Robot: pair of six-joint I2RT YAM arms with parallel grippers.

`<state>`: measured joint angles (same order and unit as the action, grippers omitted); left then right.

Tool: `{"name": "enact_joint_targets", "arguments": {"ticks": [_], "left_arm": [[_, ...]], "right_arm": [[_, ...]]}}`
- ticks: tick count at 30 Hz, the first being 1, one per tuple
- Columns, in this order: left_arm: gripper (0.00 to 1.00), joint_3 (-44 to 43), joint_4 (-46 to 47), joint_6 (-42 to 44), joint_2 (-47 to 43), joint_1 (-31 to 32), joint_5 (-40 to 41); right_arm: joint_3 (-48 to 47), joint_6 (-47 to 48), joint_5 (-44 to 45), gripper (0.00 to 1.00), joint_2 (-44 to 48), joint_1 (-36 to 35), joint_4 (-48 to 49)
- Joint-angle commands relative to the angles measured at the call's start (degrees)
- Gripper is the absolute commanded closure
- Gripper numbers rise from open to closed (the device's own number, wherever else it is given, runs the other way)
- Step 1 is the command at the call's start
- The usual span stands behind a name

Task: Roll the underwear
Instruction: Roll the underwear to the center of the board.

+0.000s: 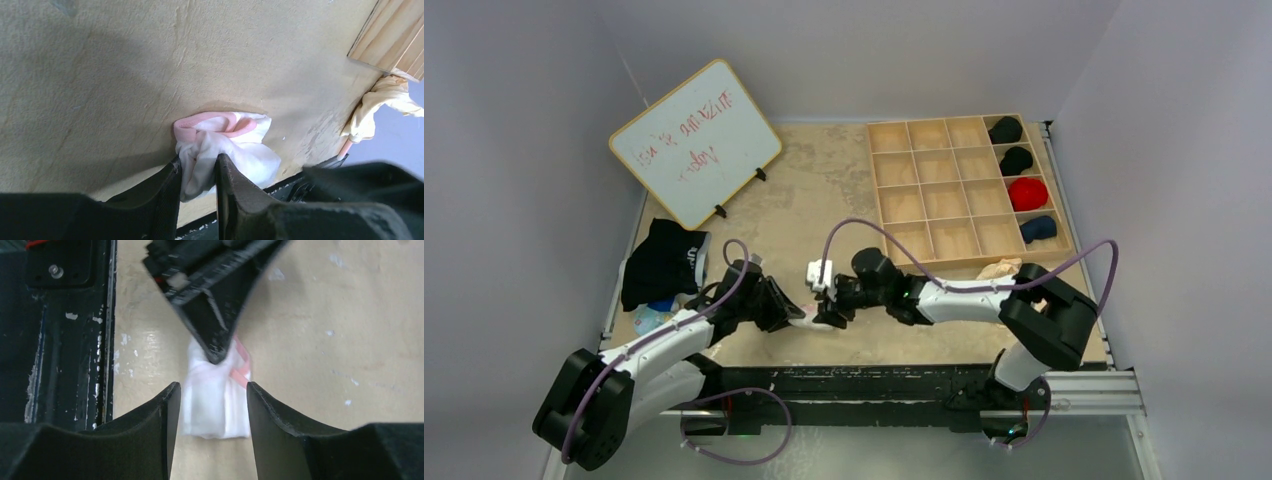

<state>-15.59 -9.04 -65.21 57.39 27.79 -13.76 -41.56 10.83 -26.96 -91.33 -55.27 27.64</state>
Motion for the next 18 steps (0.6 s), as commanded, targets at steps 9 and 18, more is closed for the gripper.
{"name": "enact_joint_targets", "arguments": {"ticks": [9, 18], "left_arm": [[0.74, -2.6, -3.8, 1.4, -0.2, 0.2, 1.6], [0.72, -2.9, -5.0, 1.6, -1.3, 0.2, 1.6]], "right_arm": [[0.5, 16.5, 20.9, 0.54, -4.9, -12.6, 0.8], [2.7, 17.0, 26.4, 0.77, -8.3, -13.3, 2.7]]}}
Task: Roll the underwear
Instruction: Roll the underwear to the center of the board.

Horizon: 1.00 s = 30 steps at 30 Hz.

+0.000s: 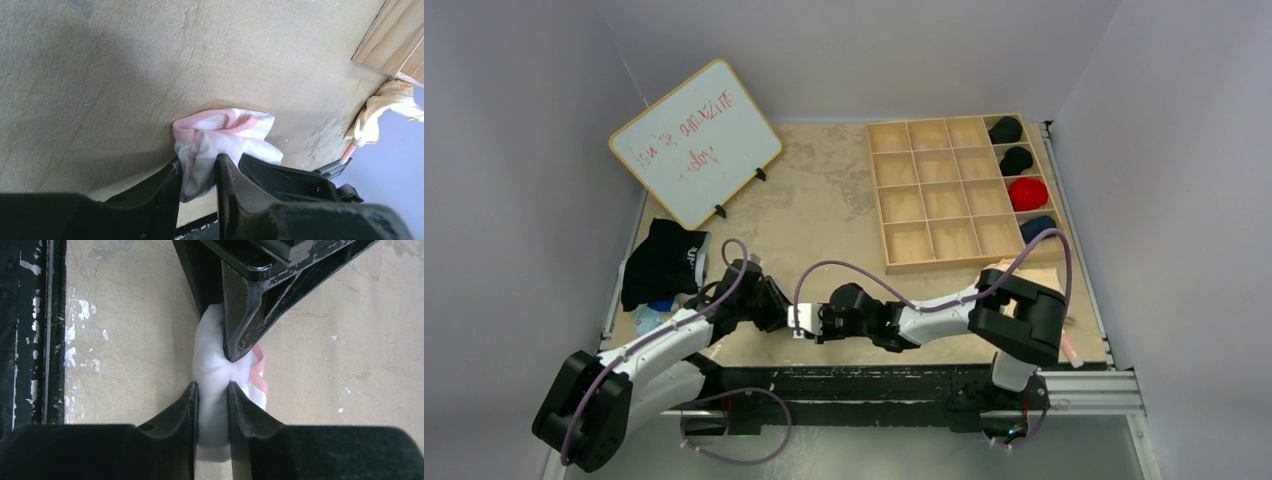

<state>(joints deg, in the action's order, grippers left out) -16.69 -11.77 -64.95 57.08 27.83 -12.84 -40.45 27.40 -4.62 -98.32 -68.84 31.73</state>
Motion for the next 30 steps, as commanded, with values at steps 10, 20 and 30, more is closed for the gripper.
{"name": "enact_joint_targets", "arguments": {"ticks": [10, 20, 30], "left_arm": [[0.41, 0.2, -0.7, -0.3, -9.4, 0.2, 0.2], [0.43, 2.0, 3.4, 0.2, -7.9, 0.2, -2.0], [0.47, 1.7, 8.1, -0.2, -1.0, 0.2, 0.5]], "right_arm": [[-1.2, -20.1, -34.6, 0.89, -5.2, 14.1, -1.1], [-6.3, -39.4, -53.1, 0.84, -17.3, 23.1, 6.4], [-7.6, -44.6, -54.1, 0.82, -20.9, 25.2, 8.9]]}}
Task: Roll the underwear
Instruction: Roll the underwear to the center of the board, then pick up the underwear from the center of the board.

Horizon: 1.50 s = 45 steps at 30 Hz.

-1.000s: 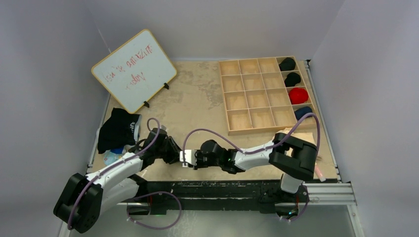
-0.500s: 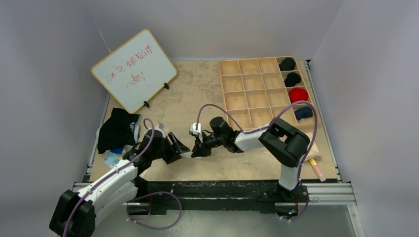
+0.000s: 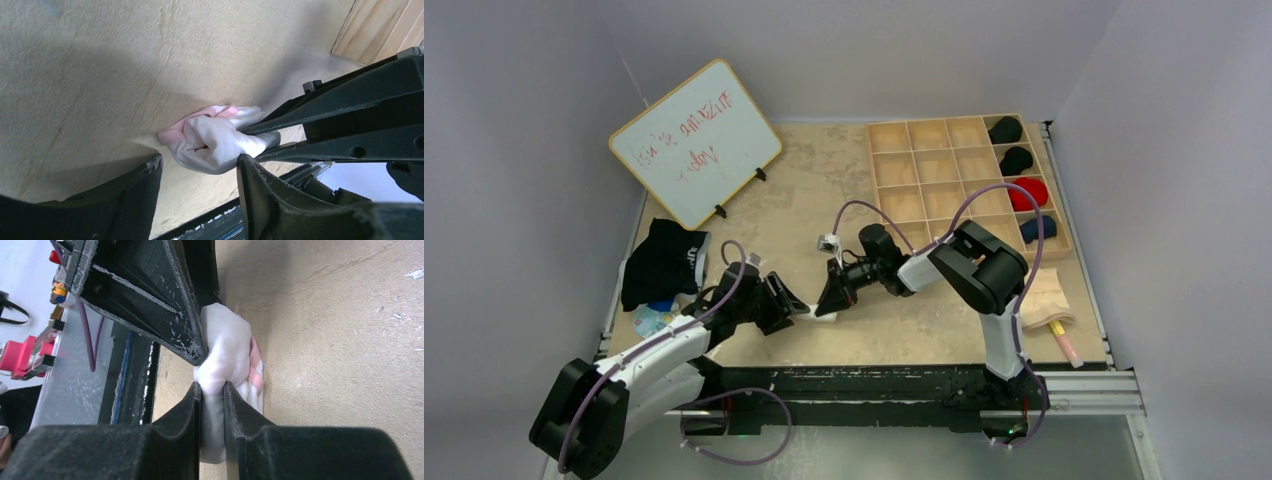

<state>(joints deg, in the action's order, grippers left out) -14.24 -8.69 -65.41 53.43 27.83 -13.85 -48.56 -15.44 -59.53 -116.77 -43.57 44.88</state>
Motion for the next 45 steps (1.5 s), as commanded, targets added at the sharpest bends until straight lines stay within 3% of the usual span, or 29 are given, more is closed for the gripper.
{"name": "enact_joint_targets", "arguments": {"ticks": [1, 5, 11, 16, 23, 27, 35, 45], "left_arm": [[0.48, -1.0, 5.9, 0.3, 3.8, 0.2, 1.5], [0.57, -1.2, 6.9, 0.1, 7.8, 0.2, 3.2], [0.61, -0.5, 6.0, -0.6, 8.9, 0.3, 4.4], [0.64, -0.2, 5.0, 0.2, 8.5, 0.3, 4.5], [0.65, -0.6, 3.0, 0.7, 8.7, 0.3, 4.8], [0.65, -1.3, 2.0, 0.9, 9.3, 0.3, 4.8], [0.66, -2.4, 1.0, 1.3, 10.3, 0.3, 5.0], [0.66, -3.3, -0.6, 2.3, 10.0, 0.3, 5.1]], "right_arm": [[0.4, -1.9, 0.9, 0.80, -2.6, -0.1, -4.4], [0.3, -1.7, 2.1, 0.75, -2.3, -0.1, -4.5], [-0.7, 6.3, 10.1, 0.49, 3.8, 0.0, -13.0], [-3.0, 13.6, 16.1, 0.37, 9.1, -0.3, -20.9], [-0.4, 31.8, 33.8, 0.34, 18.2, -6.8, -23.9], [2.5, 40.8, 38.8, 0.32, 21.5, -13.1, -21.2], [4.3, 49.3, 49.9, 0.36, 18.0, -20.4, -18.3], [5.4, 49.8, 57.9, 0.40, 13.0, -21.2, -16.3]]}}
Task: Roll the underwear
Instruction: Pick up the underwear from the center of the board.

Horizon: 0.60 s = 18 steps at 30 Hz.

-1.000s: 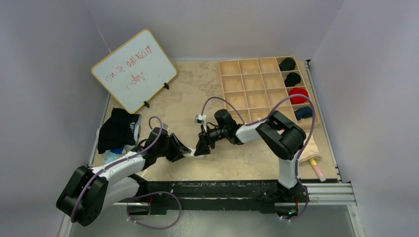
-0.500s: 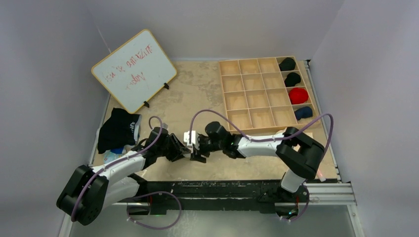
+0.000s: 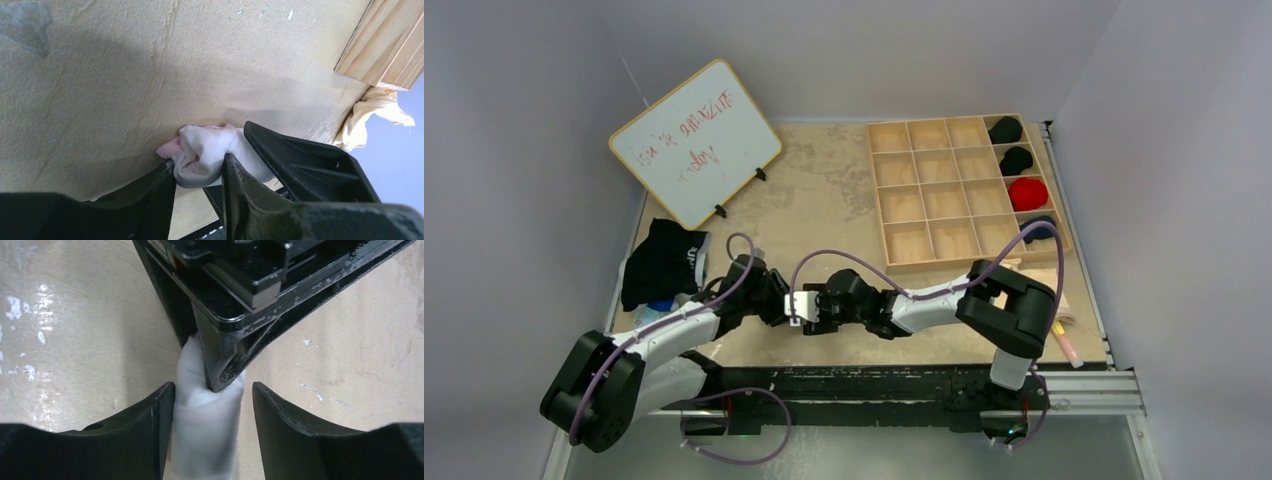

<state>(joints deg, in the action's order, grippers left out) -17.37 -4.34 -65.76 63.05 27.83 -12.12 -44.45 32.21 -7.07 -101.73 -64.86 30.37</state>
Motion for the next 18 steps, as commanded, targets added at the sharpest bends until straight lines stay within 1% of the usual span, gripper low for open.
{"name": "enact_joint_targets", "arguments": {"ticks": [1, 6, 10, 13, 15, 16, 18], "left_arm": [[0.66, -0.3, -5.1, 2.7, 0.4, 0.3, 3.4], [0.66, -2.0, -8.2, 4.6, -0.2, 0.3, 5.7], [0.66, -3.4, -9.8, 5.2, -1.0, 0.3, 6.5], [0.65, -3.6, -9.6, 5.1, -1.8, 0.3, 6.2], [0.62, -3.8, -10.0, 5.0, -2.8, 0.3, 6.3], [0.59, -4.0, -10.4, 4.9, -3.3, 0.3, 6.6], [0.53, -4.6, -11.8, 4.7, -4.3, 0.2, 7.1]], "right_arm": [[1.2, 2.5, 5.5, 0.40, -2.3, 0.1, -2.1], [1.2, 2.4, 3.1, 0.44, -3.7, 0.2, -5.3], [1.2, 0.4, -0.5, 0.53, -4.7, 1.1, -7.9], [0.5, -2.4, -4.6, 0.57, -5.4, 3.0, -9.8], [0.3, -3.9, -7.2, 0.59, -5.9, 4.1, -10.8], [0.1, -4.5, -8.8, 0.61, -6.1, 4.7, -11.0], [-0.6, -6.0, -12.7, 0.69, -6.7, 6.0, -12.3]]}}
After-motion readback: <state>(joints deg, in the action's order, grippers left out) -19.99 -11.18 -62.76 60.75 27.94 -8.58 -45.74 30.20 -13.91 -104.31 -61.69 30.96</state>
